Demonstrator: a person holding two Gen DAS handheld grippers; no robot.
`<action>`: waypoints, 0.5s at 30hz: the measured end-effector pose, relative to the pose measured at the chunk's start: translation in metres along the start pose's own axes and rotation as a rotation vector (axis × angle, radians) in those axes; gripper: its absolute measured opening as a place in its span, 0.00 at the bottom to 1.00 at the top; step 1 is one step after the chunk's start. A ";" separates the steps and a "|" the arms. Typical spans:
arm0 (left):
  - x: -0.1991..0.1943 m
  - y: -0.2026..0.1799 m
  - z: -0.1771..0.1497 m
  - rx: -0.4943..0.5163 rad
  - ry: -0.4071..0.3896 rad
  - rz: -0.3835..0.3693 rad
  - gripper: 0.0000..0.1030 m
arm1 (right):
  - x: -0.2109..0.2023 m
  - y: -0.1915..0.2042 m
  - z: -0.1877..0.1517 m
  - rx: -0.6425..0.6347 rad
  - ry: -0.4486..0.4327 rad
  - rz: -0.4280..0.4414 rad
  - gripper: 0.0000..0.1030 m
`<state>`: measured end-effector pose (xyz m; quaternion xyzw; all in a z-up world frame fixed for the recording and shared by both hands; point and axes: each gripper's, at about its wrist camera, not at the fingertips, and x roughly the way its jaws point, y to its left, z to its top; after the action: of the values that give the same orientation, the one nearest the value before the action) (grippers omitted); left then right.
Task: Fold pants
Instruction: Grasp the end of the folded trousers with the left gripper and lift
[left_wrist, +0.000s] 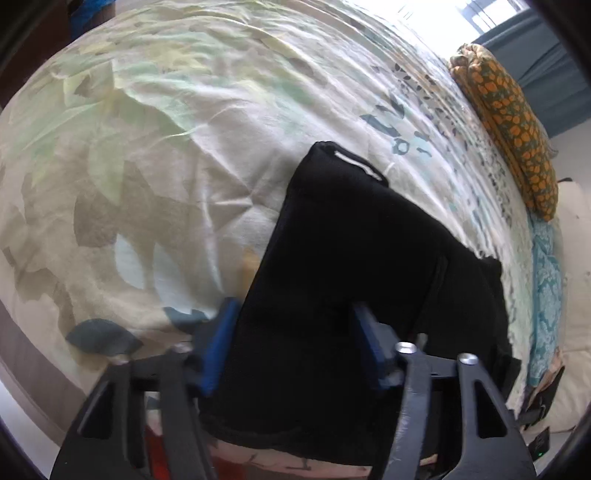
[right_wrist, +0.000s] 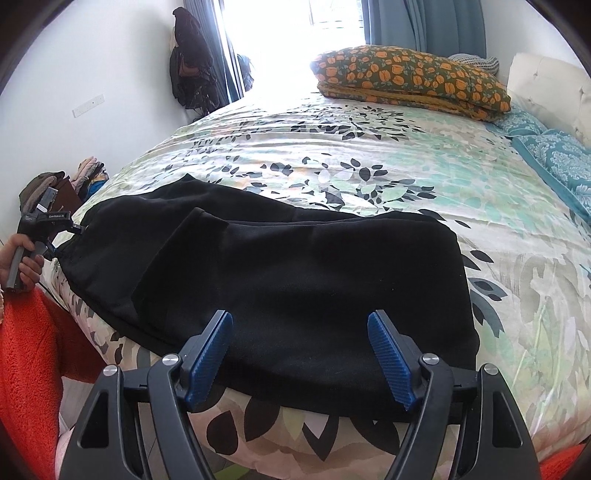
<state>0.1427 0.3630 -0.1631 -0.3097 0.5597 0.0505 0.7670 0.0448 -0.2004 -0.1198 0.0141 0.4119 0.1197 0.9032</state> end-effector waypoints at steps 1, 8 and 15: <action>-0.009 0.000 -0.001 -0.027 -0.016 0.005 0.17 | -0.001 -0.002 0.000 0.007 -0.004 0.002 0.74; -0.055 -0.025 -0.026 -0.048 -0.120 -0.091 0.11 | -0.002 -0.009 0.001 0.047 -0.016 0.010 0.77; -0.091 -0.102 -0.062 0.059 -0.160 -0.293 0.10 | -0.002 -0.005 0.006 0.071 -0.013 0.064 0.77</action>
<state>0.1011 0.2730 -0.0511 -0.3601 0.4468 -0.0537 0.8172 0.0494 -0.2052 -0.1148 0.0602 0.4092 0.1337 0.9006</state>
